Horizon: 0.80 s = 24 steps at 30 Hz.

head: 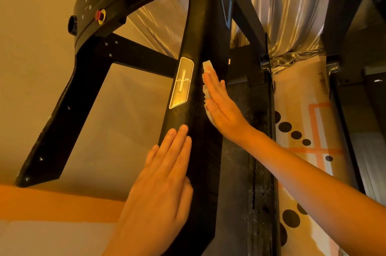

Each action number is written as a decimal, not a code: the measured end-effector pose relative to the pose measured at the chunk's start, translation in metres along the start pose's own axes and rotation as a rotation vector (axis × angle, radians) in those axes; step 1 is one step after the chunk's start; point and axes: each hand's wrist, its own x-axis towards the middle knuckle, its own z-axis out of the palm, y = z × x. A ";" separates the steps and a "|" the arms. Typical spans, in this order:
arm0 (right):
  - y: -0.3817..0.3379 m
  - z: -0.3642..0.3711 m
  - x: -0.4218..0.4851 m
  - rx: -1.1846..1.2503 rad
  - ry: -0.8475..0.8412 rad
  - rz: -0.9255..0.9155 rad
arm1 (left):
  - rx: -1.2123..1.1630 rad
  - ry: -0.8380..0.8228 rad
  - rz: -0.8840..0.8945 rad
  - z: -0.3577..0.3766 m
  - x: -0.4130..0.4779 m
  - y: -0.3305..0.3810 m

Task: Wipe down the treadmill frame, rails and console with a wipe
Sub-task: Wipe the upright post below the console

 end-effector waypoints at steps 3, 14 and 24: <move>-0.004 -0.006 0.014 -0.094 -0.035 -0.091 | 0.020 0.000 0.009 -0.001 0.001 0.000; -0.004 -0.019 0.024 -0.105 -0.050 -0.158 | 0.044 -0.020 0.005 0.000 0.001 -0.001; -0.027 -0.036 0.047 -0.362 -0.340 -0.359 | 0.008 0.010 0.027 -0.001 0.001 0.000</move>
